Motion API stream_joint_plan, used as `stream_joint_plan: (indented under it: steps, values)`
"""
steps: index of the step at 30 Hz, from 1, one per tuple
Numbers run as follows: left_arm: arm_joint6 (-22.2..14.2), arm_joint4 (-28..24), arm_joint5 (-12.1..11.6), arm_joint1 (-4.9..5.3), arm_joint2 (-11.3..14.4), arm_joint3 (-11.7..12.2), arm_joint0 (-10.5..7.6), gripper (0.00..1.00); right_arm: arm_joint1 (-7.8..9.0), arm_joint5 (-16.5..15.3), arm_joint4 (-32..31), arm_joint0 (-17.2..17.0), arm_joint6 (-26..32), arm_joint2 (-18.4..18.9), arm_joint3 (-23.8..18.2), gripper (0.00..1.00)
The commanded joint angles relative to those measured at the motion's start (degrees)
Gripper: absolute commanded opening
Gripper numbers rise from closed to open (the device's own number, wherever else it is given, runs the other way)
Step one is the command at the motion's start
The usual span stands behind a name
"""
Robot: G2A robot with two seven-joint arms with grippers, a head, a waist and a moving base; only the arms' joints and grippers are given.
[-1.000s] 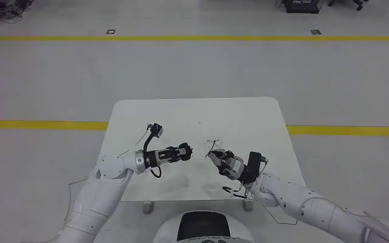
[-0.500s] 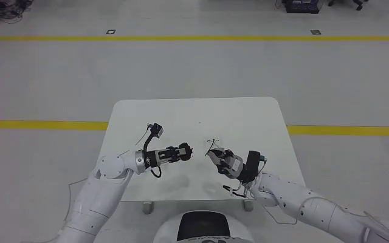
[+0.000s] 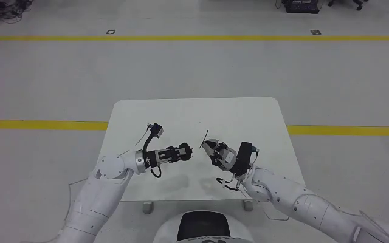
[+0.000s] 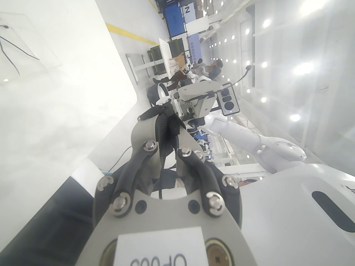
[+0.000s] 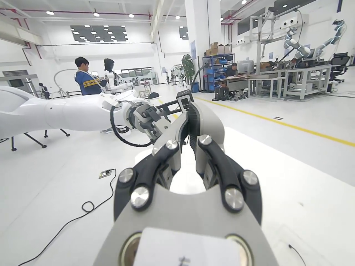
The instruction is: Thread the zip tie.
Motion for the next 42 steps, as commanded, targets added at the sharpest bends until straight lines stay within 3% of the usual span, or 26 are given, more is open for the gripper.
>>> stream_joint_plan:
  steps: [1, 11, 25, 42]
  values:
    - [0.0, 0.0, 0.0, 0.0, 0.0, 0.0, 0.0, 0.0, 0.02, -0.01, 0.0, 0.02, 0.0, -0.03, -0.02, 0.0]
    - [0.0, 0.0, 0.0, 0.0, 0.0, 0.0, 0.0, 0.0, -0.89, 0.8, -0.82, -1.87, 3.62, 2.33, -1.92, 0.0]
    - [0.0, 0.0, 0.0, 0.0, 0.0, 0.0, 0.0, 0.0, -3.41, -0.97, -1.53, -4.45, 6.4, 6.19, -0.28, 0.0]
    - [0.0, 0.0, 0.0, 0.0, 0.0, 0.0, 0.0, 0.0, -4.95, -0.97, -2.79, -5.58, 7.58, 7.87, 0.31, 0.0]
